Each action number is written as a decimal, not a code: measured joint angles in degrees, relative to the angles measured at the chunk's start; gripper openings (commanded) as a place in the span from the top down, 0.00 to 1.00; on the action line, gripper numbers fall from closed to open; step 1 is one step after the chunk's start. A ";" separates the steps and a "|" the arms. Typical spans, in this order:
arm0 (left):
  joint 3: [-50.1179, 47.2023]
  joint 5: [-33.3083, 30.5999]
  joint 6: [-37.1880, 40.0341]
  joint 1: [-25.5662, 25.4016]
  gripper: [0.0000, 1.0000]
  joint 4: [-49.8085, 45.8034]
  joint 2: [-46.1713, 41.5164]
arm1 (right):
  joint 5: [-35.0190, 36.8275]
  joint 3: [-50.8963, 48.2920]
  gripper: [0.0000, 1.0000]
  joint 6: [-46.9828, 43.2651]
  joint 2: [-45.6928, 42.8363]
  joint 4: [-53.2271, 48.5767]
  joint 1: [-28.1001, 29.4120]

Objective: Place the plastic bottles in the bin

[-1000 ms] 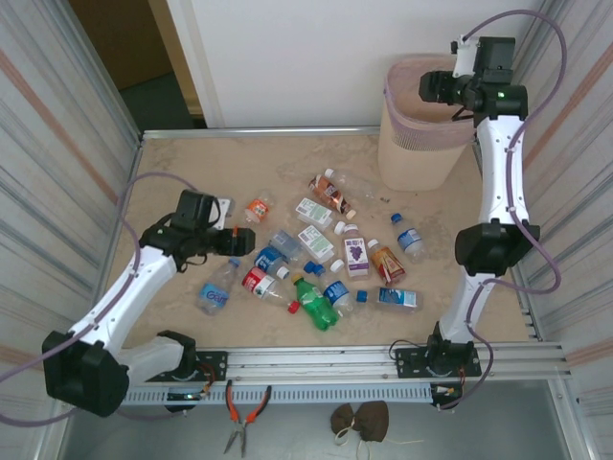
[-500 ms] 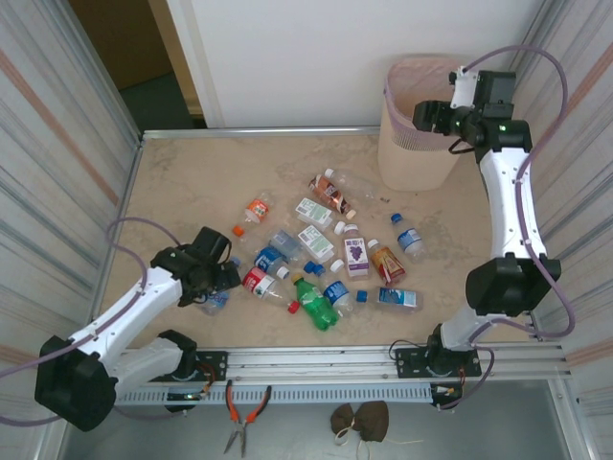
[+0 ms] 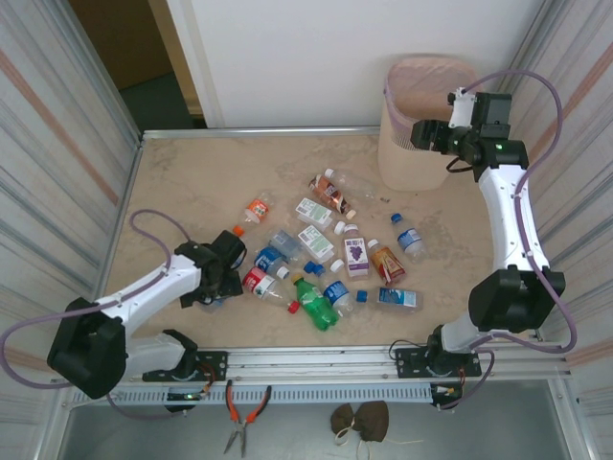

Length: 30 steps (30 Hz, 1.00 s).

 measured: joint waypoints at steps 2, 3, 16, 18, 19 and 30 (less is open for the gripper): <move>0.00 0.09 1.44 0.57 0.01 0.87 0.81 | -0.09 -0.57 0.21 0.44 -0.46 0.28 0.00; 0.00 0.22 2.32 1.14 0.01 1.38 0.98 | -0.17 -0.76 0.21 0.76 -0.63 0.50 0.00; -0.46 4.94 9.38 8.52 0.01 8.59 4.28 | -0.48 -1.73 0.20 1.40 -1.25 1.22 0.02; -0.90 6.03 10.03 8.63 0.02 8.90 4.44 | -0.48 -1.88 0.20 1.40 -1.36 1.27 0.02; -1.03 6.56 10.29 8.63 0.03 9.03 4.44 | -0.48 -1.88 0.20 1.42 -1.44 1.22 0.02; -2.58 12.76 11.28 8.63 0.03 11.39 1.49 | -0.46 -1.90 0.20 1.42 -1.95 1.25 0.57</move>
